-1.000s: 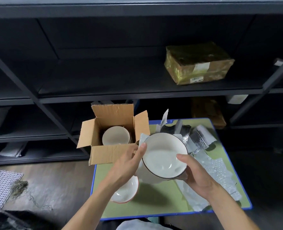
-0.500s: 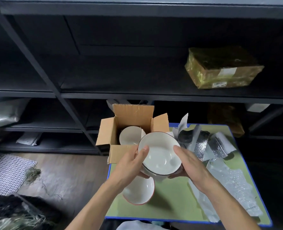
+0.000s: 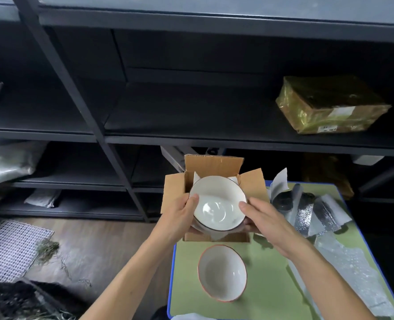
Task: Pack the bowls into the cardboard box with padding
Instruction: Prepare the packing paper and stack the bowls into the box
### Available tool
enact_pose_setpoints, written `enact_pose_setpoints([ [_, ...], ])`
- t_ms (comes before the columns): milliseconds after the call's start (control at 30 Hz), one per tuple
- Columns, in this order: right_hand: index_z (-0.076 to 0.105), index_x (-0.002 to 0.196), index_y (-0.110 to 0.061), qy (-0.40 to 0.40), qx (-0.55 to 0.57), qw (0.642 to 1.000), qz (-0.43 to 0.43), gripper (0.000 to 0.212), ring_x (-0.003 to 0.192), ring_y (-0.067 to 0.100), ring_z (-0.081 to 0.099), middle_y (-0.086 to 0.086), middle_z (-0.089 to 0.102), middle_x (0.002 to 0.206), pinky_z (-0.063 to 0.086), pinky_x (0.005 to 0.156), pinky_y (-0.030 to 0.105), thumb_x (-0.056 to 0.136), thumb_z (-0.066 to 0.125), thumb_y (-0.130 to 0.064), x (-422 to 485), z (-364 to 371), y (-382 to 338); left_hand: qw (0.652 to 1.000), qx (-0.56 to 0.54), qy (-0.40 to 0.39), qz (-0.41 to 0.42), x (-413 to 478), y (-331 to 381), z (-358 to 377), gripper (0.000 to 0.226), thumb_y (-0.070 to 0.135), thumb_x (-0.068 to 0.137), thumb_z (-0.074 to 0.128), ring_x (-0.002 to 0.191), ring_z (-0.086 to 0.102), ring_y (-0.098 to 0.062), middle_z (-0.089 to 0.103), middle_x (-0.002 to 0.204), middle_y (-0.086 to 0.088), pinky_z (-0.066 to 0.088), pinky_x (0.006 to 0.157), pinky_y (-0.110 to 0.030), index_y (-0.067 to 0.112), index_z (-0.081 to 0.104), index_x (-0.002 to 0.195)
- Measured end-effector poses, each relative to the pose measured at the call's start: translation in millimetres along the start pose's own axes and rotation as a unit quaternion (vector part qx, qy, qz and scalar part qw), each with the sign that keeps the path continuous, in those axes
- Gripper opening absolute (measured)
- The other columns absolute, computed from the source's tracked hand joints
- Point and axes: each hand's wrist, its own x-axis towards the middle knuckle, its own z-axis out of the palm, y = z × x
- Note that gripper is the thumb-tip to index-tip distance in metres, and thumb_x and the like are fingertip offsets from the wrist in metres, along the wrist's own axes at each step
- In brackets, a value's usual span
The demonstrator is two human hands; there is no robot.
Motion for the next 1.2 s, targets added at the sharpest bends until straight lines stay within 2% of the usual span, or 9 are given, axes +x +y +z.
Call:
enact_pose_setpoints([
  [133, 0.066, 0.105, -0.011, 0.016, -0.009, 1.0, 0.001, 0.02, 0.079, 0.008, 0.069, 0.002, 0.071, 0.094, 0.061, 0.081, 0.035, 0.103, 0.05, -0.024, 13, 9, -14, 0.999, 0.049, -0.008, 0.014, 18, 11, -12, 0.035, 0.036, 0.107, 0.032, 0.078, 0.075, -0.017, 0.074, 0.1, -0.007, 0.06, 0.064, -0.023, 0.017, 0.06, 0.117],
  [200, 0.065, 0.112, -0.014, 0.027, -0.013, 1.0, 0.0, 0.02, 0.083, 0.006, 0.07, 0.002, 0.071, 0.1, 0.06, 0.074, 0.029, 0.103, 0.047, -0.015, 22, 12, -20, 0.997, 0.076, -0.012, 0.019, 32, 14, -15, 0.036, 0.035, 0.106, 0.034, 0.079, 0.075, -0.019, 0.072, 0.103, -0.009, 0.062, 0.065, -0.028, 0.014, 0.06, 0.116],
  [300, 0.063, 0.117, -0.015, 0.046, -0.049, 0.998, 0.016, 0.025, 0.098, 0.019, 0.069, 0.007, 0.069, 0.112, 0.062, 0.081, 0.039, 0.101, 0.044, -0.012, 41, 13, -21, 0.997, 0.081, 0.001, 0.012, 56, 13, -16, 0.031, 0.027, 0.1, 0.041, 0.078, 0.075, -0.024, 0.069, 0.103, -0.012, 0.064, 0.066, -0.042, 0.008, 0.064, 0.106],
  [433, 0.055, 0.121, -0.015, 0.065, -0.161, 0.983, 0.058, 0.027, 0.091, 0.021, 0.067, 0.007, 0.064, 0.113, 0.06, 0.077, 0.03, 0.099, 0.04, -0.013, 66, 19, -16, 0.991, 0.121, 0.028, -0.04, 80, 1, -7, 0.033, 0.034, 0.091, 0.046, 0.086, 0.071, -0.022, 0.064, 0.103, 0.0, 0.063, 0.071, -0.043, 0.018, 0.059, 0.117],
  [500, 0.05, 0.125, -0.014, 0.065, -0.218, 0.971, 0.068, 0.031, 0.093, 0.025, 0.063, 0.011, 0.061, 0.112, 0.059, 0.079, 0.04, 0.096, 0.039, -0.011, 79, 24, -10, 0.981, 0.178, 0.037, -0.065, 87, -3, -1, 0.035, 0.04, 0.091, 0.043, 0.088, 0.064, -0.016, 0.061, 0.102, 0.004, 0.06, 0.078, -0.039, 0.021, 0.055, 0.119],
  [633, 0.04, 0.13, -0.002, 0.069, -0.32, 0.941, 0.084, 0.034, 0.071, 0.022, 0.051, 0.014, 0.056, 0.094, 0.036, 0.051, 0.029, 0.096, 0.042, -0.002, 97, 35, -4, 0.966, 0.233, 0.04, -0.107, 100, -4, 13, 0.04, 0.025, 0.102, 0.039, 0.087, 0.05, -0.018, 0.048, 0.108, -0.003, 0.043, 0.069, -0.026, 0.005, 0.041, 0.138],
  [833, 0.022, 0.142, 0.004, 0.042, -0.417, 0.898, 0.134, 0.051, 0.099, 0.035, 0.061, 0.023, 0.061, 0.121, 0.033, 0.056, 0.032, 0.096, 0.043, -0.005, 114, 47, 4, 0.948, 0.263, 0.051, -0.173, 118, -8, 31, 0.055, 0.019, 0.099, 0.044, 0.127, 0.05, -0.036, 0.048, 0.142, -0.02, 0.04, 0.093, -0.041, 0.004, 0.025, 0.149],
  [1000, 0.028, 0.14, 0.003, 0.044, -0.425, 0.891, 0.153, 0.048, 0.127, 0.035, 0.051, 0.021, 0.045, 0.143, 0.037, 0.08, 0.033, 0.098, 0.049, -0.007, 116, 52, 1, 0.934, 0.311, 0.068, -0.165, 118, -12, 40, 0.056, 0.019, 0.098, 0.044, 0.132, 0.044, -0.038, 0.04, 0.146, -0.022, 0.038, 0.104, -0.043, 0.003, 0.025, 0.148],
  [1200, 0.03, 0.137, 0.003, 0.059, -0.428, 0.892, 0.135, 0.047, 0.123, 0.034, 0.055, 0.021, 0.043, 0.141, 0.043, 0.09, 0.032, 0.097, 0.053, -0.005, 117, 60, 5, 0.914, 0.384, 0.084, -0.102, 114, -25, 51, 0.065, 0.015, 0.097, 0.048, 0.133, 0.044, -0.034, 0.031, 0.15, -0.022, 0.041, 0.104, -0.037, -0.003, 0.017, 0.15],
])
